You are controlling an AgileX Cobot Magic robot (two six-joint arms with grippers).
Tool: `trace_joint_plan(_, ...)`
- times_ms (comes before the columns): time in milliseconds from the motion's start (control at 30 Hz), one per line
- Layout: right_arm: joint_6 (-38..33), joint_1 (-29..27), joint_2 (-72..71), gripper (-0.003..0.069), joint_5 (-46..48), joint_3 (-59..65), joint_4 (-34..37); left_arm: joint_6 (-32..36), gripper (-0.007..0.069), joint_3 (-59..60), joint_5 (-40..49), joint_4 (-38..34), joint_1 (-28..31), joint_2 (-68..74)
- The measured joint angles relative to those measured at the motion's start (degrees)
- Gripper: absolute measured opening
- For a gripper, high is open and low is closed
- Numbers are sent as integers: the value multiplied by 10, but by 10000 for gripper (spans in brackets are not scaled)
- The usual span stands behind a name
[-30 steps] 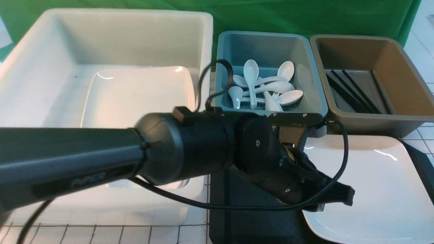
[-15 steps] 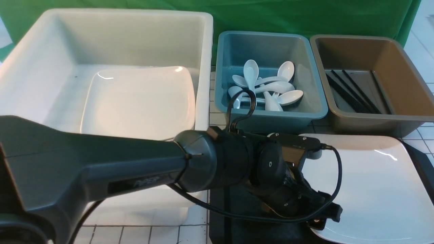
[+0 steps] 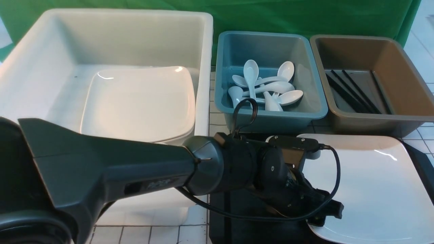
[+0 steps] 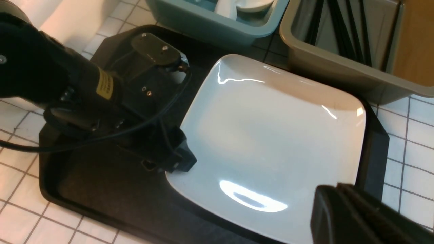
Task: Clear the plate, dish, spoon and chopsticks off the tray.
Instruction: Use the left arm to grab a plate from the dinner plate
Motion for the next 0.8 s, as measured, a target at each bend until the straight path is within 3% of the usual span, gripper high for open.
trace_joint_plan(367,-1,0,0,5,0,0,0,-1,281,0,-14,-7,-9,2)
trace_joint_plan(533,-1,0,0,5,0,0,0,-3,86,-1,-29,-7,-9,2)
trace_joint_plan(800,-1,0,0,5,1,0,0,-15,83,-1,-16,-12,0,2)
